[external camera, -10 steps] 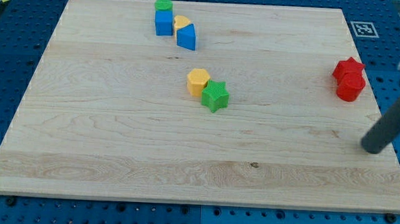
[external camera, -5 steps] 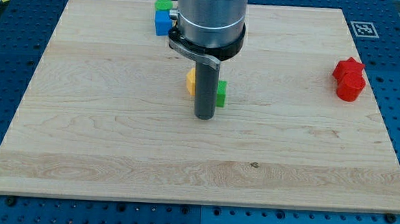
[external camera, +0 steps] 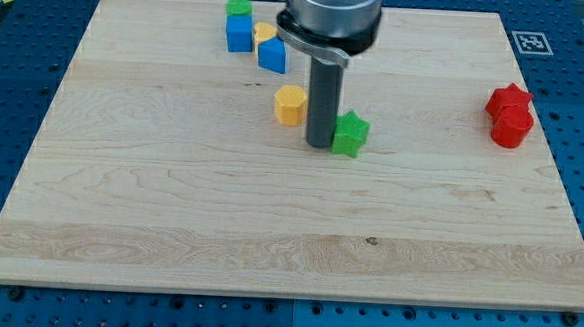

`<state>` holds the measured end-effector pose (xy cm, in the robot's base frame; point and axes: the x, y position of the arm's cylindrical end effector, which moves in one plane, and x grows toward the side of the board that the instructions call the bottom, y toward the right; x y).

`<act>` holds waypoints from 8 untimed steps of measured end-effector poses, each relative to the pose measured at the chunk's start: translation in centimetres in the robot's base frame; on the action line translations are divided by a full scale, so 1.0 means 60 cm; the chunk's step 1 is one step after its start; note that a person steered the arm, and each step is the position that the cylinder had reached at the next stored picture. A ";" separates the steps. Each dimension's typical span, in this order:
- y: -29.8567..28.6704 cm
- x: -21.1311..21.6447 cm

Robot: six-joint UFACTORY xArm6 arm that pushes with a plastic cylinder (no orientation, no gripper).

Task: Push green star into red circle

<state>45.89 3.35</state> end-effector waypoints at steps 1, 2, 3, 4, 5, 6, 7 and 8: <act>0.033 0.021; 0.042 0.015; 0.042 -0.010; 0.064 -0.023; 0.074 -0.030; 0.075 -0.058; 0.102 -0.068; 0.159 -0.068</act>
<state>41.80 12.87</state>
